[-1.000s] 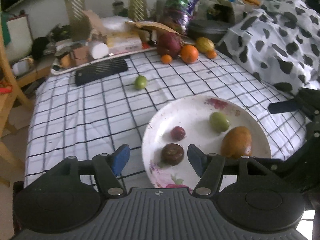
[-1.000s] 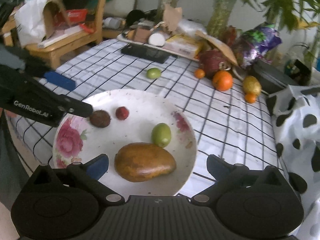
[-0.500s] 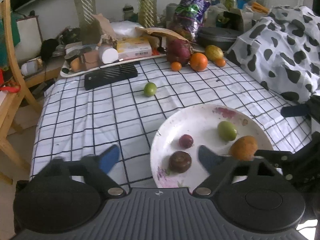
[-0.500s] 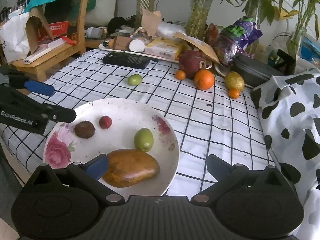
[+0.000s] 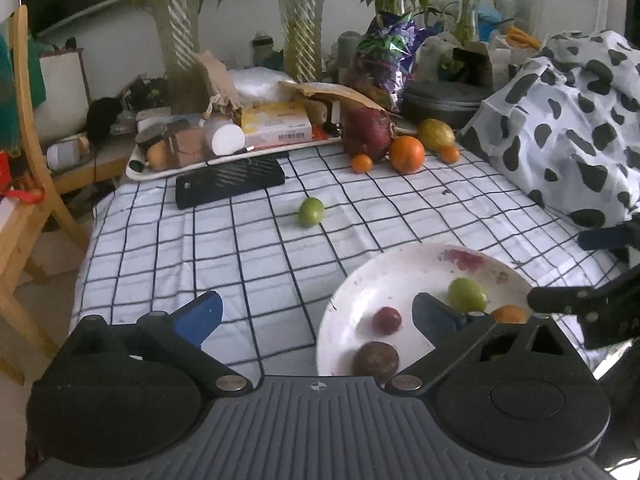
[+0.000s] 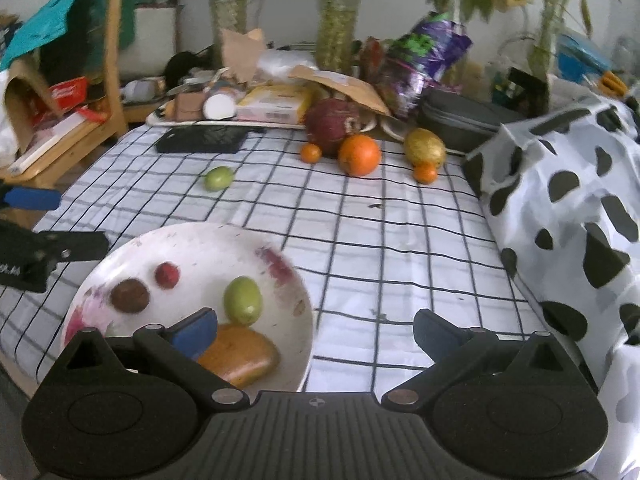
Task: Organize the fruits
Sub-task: 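Withdraw both grippers from the plate toward the remaining green fruit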
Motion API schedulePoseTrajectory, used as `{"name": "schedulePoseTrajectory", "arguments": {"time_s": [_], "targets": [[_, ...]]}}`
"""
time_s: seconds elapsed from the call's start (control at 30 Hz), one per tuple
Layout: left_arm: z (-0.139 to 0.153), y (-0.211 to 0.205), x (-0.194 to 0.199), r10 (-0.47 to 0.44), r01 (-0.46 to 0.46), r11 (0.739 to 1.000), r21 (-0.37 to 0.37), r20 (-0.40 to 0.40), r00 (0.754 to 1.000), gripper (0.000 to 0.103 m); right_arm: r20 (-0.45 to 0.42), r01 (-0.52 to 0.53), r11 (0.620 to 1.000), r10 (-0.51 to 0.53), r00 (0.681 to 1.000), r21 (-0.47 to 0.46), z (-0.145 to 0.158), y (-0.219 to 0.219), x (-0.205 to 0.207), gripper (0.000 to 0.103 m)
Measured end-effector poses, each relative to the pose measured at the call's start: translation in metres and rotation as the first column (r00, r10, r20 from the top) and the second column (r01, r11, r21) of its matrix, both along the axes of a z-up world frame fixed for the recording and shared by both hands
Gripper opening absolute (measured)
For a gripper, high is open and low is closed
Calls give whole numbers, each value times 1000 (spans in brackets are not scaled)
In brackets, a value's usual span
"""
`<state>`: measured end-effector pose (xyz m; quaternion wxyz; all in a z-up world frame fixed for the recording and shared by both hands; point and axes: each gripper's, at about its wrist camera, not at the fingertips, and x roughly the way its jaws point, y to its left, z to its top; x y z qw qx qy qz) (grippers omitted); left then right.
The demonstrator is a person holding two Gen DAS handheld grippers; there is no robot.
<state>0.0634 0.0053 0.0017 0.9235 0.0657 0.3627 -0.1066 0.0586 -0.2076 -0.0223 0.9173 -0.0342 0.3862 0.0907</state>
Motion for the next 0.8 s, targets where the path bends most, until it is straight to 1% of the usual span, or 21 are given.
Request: {"name": "schedulePoseTrajectory", "arguments": {"time_s": [0.1,0.17,0.27,0.37,0.53,0.8], "targets": [[0,2,6,-4,3,1000,-16,-5,1000,103,-8,49,999,-49,999,23,-1,-7,8,103],[-1,4,11,-8,8,1000,-18,-12,1000,103,0,77,997,-77,997,22,-1,-10,13,103],[-2,3,19,-13,13,1000,3,-13,1000,103,31,102,995,-102,994,7,1,-13,17,103],[-4,3,28,-22,23,1000,12,-21,1000,103,39,125,992,-126,991,13,2,-17,23,103],[-5,4,40,-20,20,999,31,-13,1000,103,52,130,991,-129,990,-22,0,-17,35,103],[-9,7,65,-11,12,998,58,-17,1000,103,54,127,991,-125,991,-49,-3,-16,57,103]]}}
